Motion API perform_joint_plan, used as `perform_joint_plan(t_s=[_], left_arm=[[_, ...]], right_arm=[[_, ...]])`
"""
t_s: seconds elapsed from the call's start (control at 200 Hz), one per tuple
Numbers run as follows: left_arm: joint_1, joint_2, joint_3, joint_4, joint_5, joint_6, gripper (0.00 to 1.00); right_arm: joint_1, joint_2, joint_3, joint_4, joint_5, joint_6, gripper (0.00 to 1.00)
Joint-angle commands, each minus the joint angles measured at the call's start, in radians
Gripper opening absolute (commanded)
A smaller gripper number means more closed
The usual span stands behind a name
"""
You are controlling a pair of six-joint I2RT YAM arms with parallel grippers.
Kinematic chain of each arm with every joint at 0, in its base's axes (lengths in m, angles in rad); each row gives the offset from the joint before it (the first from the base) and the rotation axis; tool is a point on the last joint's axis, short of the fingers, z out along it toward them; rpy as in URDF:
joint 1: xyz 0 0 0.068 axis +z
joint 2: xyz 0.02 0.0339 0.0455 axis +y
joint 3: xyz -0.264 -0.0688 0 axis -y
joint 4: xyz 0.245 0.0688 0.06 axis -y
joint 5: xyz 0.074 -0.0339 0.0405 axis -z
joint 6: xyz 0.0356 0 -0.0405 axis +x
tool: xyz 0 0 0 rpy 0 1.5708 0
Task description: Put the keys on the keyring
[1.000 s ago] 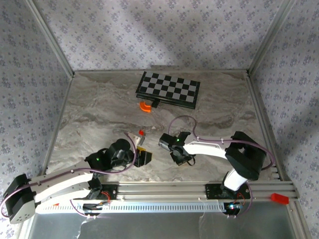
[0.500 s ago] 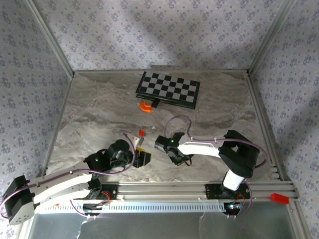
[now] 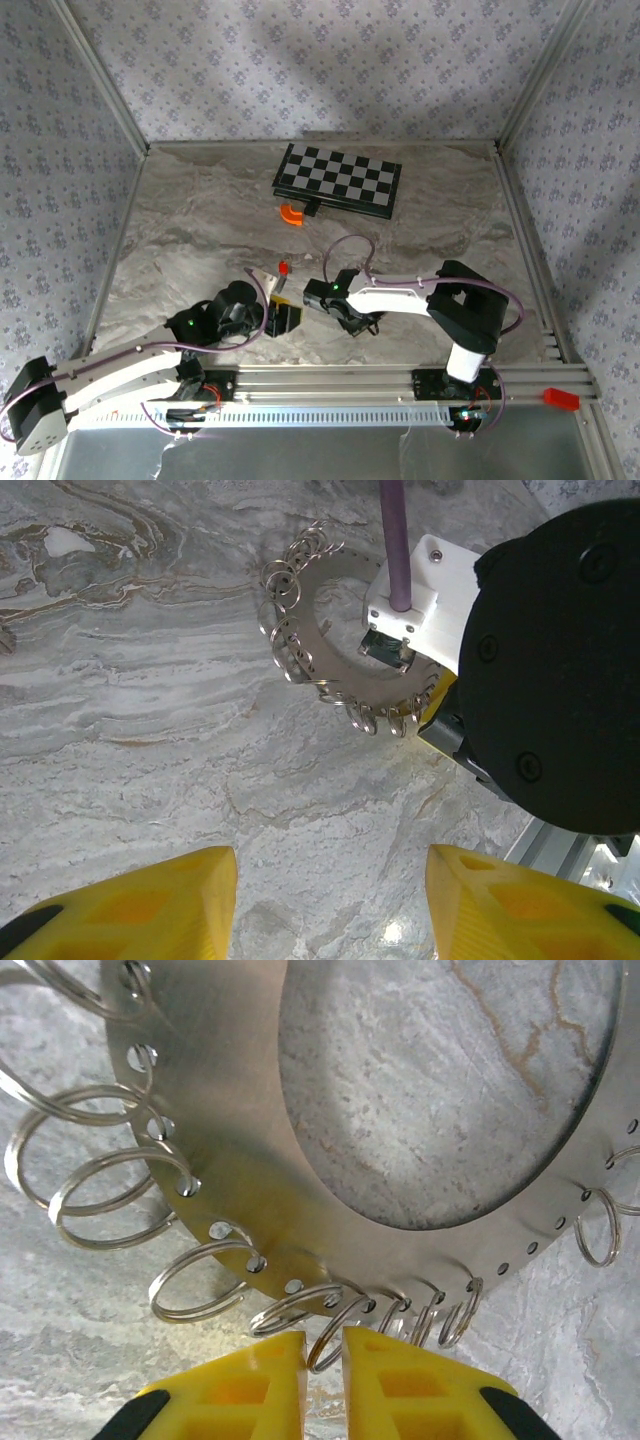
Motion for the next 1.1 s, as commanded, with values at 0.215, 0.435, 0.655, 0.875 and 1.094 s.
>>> perform_joint_plan(t_s=[0.215, 0.435, 0.655, 0.875, 1.094], left_arm=[[0.007, -0.027, -0.003, -0.015, -0.012, -0.002, 0.52], [0.007, -0.028, -0.004, -0.019, -0.015, 0.000, 0.52], [0.008, -0.034, -0.001, -0.022, -0.016, -0.002, 0.52], [0.008, -0.046, 0.001, -0.033, -0.019, -0.002, 0.52], [0.007, -0.059, 0.007, -0.044, -0.019, 0.005, 0.52]], right_arm=[[-0.005, -0.016, -0.001, -0.038, 0.038, 0.037, 0.15], [-0.015, -0.013, -0.002, -0.027, 0.040, 0.034, 0.14], [-0.020, -0.006, -0.003, -0.016, 0.043, 0.033, 0.13], [-0.019, -0.027, -0.004, -0.028, 0.070, 0.034, 0.06], [-0.017, -0.096, -0.002, -0.050, 0.101, 0.034, 0.02]])
